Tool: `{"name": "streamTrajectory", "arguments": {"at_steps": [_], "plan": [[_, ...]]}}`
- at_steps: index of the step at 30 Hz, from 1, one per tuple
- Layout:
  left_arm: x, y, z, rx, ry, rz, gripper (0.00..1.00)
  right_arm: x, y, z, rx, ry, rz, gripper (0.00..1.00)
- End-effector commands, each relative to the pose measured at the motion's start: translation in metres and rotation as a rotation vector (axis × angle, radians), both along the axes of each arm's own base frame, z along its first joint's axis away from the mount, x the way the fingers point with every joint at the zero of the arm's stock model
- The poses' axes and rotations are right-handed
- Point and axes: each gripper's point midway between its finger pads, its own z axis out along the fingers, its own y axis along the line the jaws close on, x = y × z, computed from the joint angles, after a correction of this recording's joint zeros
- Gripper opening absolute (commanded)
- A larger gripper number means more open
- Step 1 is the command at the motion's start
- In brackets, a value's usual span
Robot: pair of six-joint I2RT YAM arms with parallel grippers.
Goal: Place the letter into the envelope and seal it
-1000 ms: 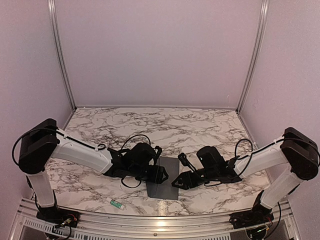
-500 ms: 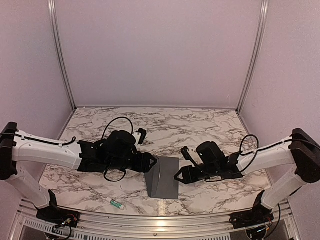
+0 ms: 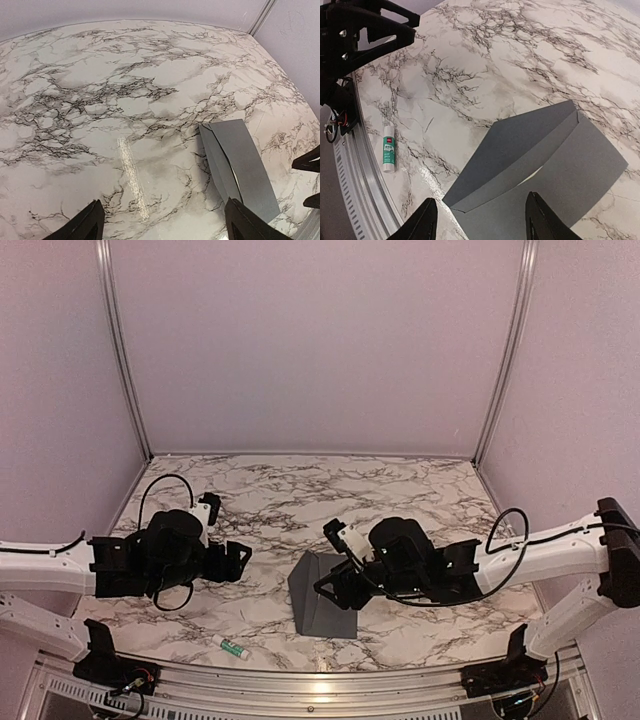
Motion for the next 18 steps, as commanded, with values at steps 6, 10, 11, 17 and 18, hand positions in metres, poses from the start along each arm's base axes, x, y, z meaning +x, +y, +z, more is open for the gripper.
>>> {"name": "streamTrajectory", "arguments": {"at_steps": [6,10,11,17,18], "plan": [[-0.006,0.048,-0.003,0.048,-0.019,0.105,0.99,-0.06,0.086,0.017,0.001,-0.182,0.222,0.66],[-0.01,0.057,0.0,0.027,-0.021,0.121,0.99,-0.091,0.121,-0.001,-0.036,-0.2,0.313,0.67],[-0.011,0.059,0.001,0.018,-0.024,0.124,0.99,-0.096,0.13,-0.006,-0.046,-0.203,0.329,0.67],[-0.017,0.069,-0.001,0.004,-0.023,0.137,0.99,-0.114,0.173,-0.051,-0.142,-0.19,0.362,0.62],[-0.018,0.07,-0.003,0.003,-0.019,0.139,0.99,-0.115,0.176,-0.057,-0.159,-0.193,0.359,0.62]]}}
